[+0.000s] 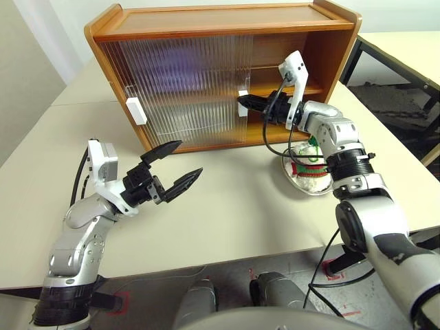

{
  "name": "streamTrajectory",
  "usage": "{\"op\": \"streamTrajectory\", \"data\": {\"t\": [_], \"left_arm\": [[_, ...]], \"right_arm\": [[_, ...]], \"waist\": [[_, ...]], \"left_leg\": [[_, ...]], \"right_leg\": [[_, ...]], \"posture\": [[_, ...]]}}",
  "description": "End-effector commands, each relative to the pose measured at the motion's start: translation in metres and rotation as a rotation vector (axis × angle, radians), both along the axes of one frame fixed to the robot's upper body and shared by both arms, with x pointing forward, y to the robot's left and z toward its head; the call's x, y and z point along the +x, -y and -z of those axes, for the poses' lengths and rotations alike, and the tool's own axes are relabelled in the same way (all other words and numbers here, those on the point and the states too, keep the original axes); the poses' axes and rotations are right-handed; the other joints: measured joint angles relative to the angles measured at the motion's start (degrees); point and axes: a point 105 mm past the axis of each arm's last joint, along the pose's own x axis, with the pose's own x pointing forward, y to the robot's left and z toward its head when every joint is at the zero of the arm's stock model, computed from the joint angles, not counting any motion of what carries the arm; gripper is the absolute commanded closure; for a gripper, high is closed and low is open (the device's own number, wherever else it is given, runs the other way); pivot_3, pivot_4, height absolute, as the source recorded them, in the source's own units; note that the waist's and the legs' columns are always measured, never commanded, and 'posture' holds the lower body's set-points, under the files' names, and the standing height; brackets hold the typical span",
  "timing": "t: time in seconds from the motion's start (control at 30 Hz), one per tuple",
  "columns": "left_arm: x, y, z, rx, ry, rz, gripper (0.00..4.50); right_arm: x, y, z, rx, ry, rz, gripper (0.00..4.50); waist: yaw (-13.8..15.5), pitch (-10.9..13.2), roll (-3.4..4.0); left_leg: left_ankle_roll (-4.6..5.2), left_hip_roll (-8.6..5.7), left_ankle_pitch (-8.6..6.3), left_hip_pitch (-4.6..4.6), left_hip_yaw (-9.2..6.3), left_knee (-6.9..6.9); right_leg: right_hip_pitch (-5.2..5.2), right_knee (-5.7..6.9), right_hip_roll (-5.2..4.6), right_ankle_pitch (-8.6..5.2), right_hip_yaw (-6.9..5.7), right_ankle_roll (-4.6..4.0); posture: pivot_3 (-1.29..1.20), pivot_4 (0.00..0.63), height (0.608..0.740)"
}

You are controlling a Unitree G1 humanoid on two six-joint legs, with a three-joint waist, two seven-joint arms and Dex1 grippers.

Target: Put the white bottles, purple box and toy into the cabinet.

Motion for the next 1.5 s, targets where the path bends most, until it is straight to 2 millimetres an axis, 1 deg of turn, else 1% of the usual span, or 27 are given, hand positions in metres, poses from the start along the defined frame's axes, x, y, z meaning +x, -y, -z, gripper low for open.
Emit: {"op": "streamTrajectory", "data": {"t": [0.03, 0.1, 0.2, 0.27, 0.33, 0.4, 0.5, 0.57, 0.63, 0.67, 0.73, 0.8, 0.9, 0.93, 1.0, 1.07, 1.17, 1.33, 1.5], "left_arm": [[0.001, 0.0, 0.005, 0.01, -0.009, -0.007, 0.0], [0.001, 0.001, 0.005, 0.009, -0.008, -0.003, 0.0], [0.002, 0.004, 0.003, 0.004, 0.0, 0.01, 0.0], [0.002, 0.005, 0.002, 0.006, 0.002, 0.018, 0.0], [0.002, 0.005, 0.003, 0.007, -0.009, 0.033, 0.0], [0.001, 0.005, 0.005, 0.005, -0.021, 0.041, 0.0], [0.002, 0.004, 0.008, 0.005, -0.026, 0.042, 0.0], [0.002, 0.003, 0.009, 0.004, -0.027, 0.042, 0.0], [0.002, 0.003, 0.011, 0.003, -0.029, 0.044, 0.0], [0.001, 0.003, 0.011, 0.003, -0.029, 0.044, 0.0], [0.001, 0.001, 0.013, 0.004, -0.033, 0.046, 0.0], [0.0, -0.001, 0.014, 0.006, -0.036, 0.045, 0.0], [0.0, -0.003, 0.016, 0.008, -0.039, 0.042, 0.0], [-0.001, -0.004, 0.016, 0.008, -0.04, 0.041, 0.0], [-0.001, -0.004, 0.018, 0.009, -0.043, 0.042, 0.0], [-0.001, -0.004, 0.018, 0.011, -0.044, 0.041, 0.0], [0.0, -0.008, 0.013, -0.008, -0.024, 0.021, 0.0], [-0.001, -0.009, 0.014, 0.011, -0.031, 0.021, 0.0], [-0.001, -0.008, 0.014, 0.012, -0.028, 0.024, 0.0]], "right_arm": [[0.004, 0.014, 0.002, -0.026, -0.002, 0.039, 4.47], [0.006, 0.021, 0.003, -0.04, -0.001, 0.057, 4.47], [-0.002, 0.038, 0.001, -0.048, -0.009, 0.021, 3.92], [-0.008, 0.048, -0.002, -0.036, -0.013, -0.008, 3.21], [-0.016, 0.079, -0.002, -0.084, -0.039, 0.001, 2.42], [-0.025, 0.105, -0.004, -0.118, -0.066, 0.016, 1.76], [-0.036, 0.127, -0.012, -0.124, -0.116, 0.03, 0.63], [-0.043, 0.141, -0.009, -0.185, -0.152, 0.064, 0.02], [-0.052, 0.154, -0.003, -0.263, -0.196, 0.095, 0.02], [-0.055, 0.156, -0.002, -0.284, -0.211, 0.102, 0.02], [-0.067, 0.162, 0.005, -0.338, -0.272, 0.1, 0.02], [-0.082, 0.172, 0.018, -0.454, -0.361, 0.133, 0.02], [-0.092, 0.187, 0.035, -0.62, -0.453, 0.229, 0.02], [-0.093, 0.187, 0.039, -0.63, -0.478, 0.244, 0.02], [-0.098, 0.174, 0.044, -0.586, -0.528, 0.202, 0.02], [-0.099, 0.165, 0.047, -0.535, -0.572, 0.191, 0.02], [-0.099, 0.162, 0.058, -0.537, -0.617, 0.207, 0.02], [-0.096, 0.154, 0.06, -0.483, -0.635, 0.209, 0.02], [-0.095, 0.148, 0.071, -0.472, -0.64, 0.22, 0.02]], "waist": [[0.06, 0.0, 0.0], [0.18, 0.0, 0.0], [0.32, -0.01, -0.01], [0.33, -0.01, -0.01], [0.47, -0.01, -0.01], [0.9, -0.01, -0.01], [0.7, -0.01, 0.0], [0.31, -0.01, -0.01], [0.14, 0.0, -0.01], [0.06, 0.0, -0.01], [-0.01, 0.0, -0.01], [0.02, 0.01, 0.0], [-0.03, 0.02, 0.01], [-0.13, 0.02, 0.0], [-0.49, 0.04, -0.05], [-0.84, 0.04, -0.05], [-0.8, 0.04, -0.04], [-0.46, 0.03, -0.04], [-0.21, 0.01, -0.05]], "left_leg": [[0.0, 0.0, 0.0, 0.0, 0.0, 0.0], [-0.01, 0.0, 0.0, -0.01, 0.0, 0.0], [-0.01, -0.01, 0.0, -0.01, 0.01, 0.01], [-0.01, -0.01, 0.0, -0.01, 0.03, 0.02], [-0.01, -0.02, 0.0, -0.01, 0.08, 0.04], [-0.01, -0.08, 0.0, -0.02, 0.08, 0.1], [-0.01, -0.1, 0.0, 0.02, 0.23, 0.13], [-0.01, -0.09, 0.0, 0.09, 0.32, 0.12], [-0.01, -0.08, 0.0, 0.25, 0.33, 0.11], [-0.01, -0.09, 0.0, 0.31, 0.33, 0.11], [-0.01, -0.09, 0.0, 0.38, 0.32, 0.11], [0.0, -0.1, 0.01, 0.39, 0.3, 0.12], [-0.01, -0.12, 0.0, 0.38, 0.28, 0.13], [-0.02, -0.12, 0.0, 0.37, 0.28, 0.14], [-0.04, -0.11, -0.01, 0.37, 0.28, 0.13], [-0.05, -0.1, -0.02, 0.34, 0.29, 0.11], [-0.05, -0.11, -0.02, 0.3, 0.27, 0.08], [-0.05, -0.12, -0.04, 0.11, 0.18, 0.02], [-0.04, -0.12, -0.08, 0.04, 0.18, 0.01]], "right_leg": [[0.0, 0.0, 0.0, 0.0, 0.0, -0.01], [0.0, 0.0, 0.0, 0.0, -0.01, -0.01], [0.01, 0.0, 0.0, 0.0, -0.01, -0.01], [0.03, 0.0, 0.0, 0.0, -0.01, -0.01], [0.03, 0.0, 0.01, 0.0, 0.0, 0.0], [0.11, 0.0, -0.01, -0.07, 0.0, 0.11], [0.15, 0.0, -0.05, -0.1, 0.07, 0.16], [0.19, 0.01, 0.01, -0.13, 0.09, 0.22], [0.32, 0.01, 0.07, -0.33, 0.09, 0.55], [0.4, 0.01, 0.09, -0.44, 0.08, 0.75], [0.47, 0.01, 0.12, -0.45, 0.09, 0.78], [0.49, 0.01, 0.15, -0.46, 0.08, 0.81], [0.51, 0.01, 0.14, -0.51, 0.1, 0.88], [0.5, 0.0, 0.14, -0.52, 0.12, 0.89], [0.49, -0.01, 0.14, -0.53, 0.13, 0.91], [0.44, -0.01, 0.14, -0.54, 0.14, 0.92], [0.38, -0.02, 0.16, -0.57, 0.13, 0.97], [0.24, -0.02, 0.14, -0.69, 0.13, 1.02], [0.18, -0.02, 0.15, -0.73, 0.12, 1.04]], "posture": [[-0.11, 0.003, 0.74], [-0.11, 0.002, 0.74], [-0.12, 0.001, 0.74], [-0.12, 0.002, 0.74], [-0.13, 0.006, 0.74], [-0.14, 0.008, 0.74], [-0.14, 0.009, 0.74], [-0.14, 0.012, 0.74], [-0.15, 0.014, 0.74], [-0.15, 0.014, 0.74], [-0.14, 0.018, 0.74], [-0.15, 0.019, 0.74], [-0.16, 0.02, 0.74], [-0.16, 0.02, 0.74], [-0.15, 0.02, 0.74], [-0.15, 0.019, 0.74], [-0.14, 0.017, 0.74], [-0.14, 0.012, 0.74], [-0.14, 0.01, 0.74]]}}
